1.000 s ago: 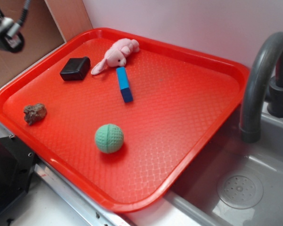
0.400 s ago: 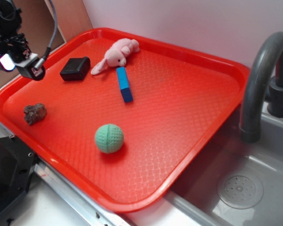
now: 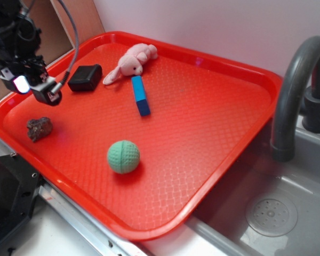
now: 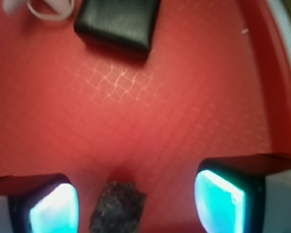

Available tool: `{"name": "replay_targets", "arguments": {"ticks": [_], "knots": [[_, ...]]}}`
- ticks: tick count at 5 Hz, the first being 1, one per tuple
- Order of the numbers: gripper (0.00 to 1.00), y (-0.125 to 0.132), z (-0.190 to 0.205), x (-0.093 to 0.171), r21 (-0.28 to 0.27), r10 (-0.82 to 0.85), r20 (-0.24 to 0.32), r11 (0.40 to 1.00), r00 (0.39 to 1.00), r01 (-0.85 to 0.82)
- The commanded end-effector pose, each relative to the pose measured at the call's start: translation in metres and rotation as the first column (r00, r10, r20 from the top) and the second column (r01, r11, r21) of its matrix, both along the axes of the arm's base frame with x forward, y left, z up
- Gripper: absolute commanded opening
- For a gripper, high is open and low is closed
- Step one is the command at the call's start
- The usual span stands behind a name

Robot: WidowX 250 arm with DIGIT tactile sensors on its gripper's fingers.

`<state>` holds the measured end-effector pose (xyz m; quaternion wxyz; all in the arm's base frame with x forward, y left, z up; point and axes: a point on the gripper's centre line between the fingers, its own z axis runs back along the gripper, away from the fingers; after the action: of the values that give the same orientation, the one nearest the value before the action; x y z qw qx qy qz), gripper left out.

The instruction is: Grab the rock.

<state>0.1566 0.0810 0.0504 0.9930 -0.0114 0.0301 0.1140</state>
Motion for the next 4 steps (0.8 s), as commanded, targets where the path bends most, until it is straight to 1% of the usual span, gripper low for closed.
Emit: {"name": "replay_targets", "arguments": {"ticks": [1,3,4], "knots": [[1.00,-0.007,-0.015,-0.006,-0.068,-0.069,-0.017,0.995,0.997,0.068],[1.00,-0.021,-0.029,-0.019,-0.070,-0.092,-0.072,0.994,0.993,0.087],[1.00,-0.021,-0.037,-0.020,-0.058,-0.088,-0.098,0.995,0.991,0.082]]}}
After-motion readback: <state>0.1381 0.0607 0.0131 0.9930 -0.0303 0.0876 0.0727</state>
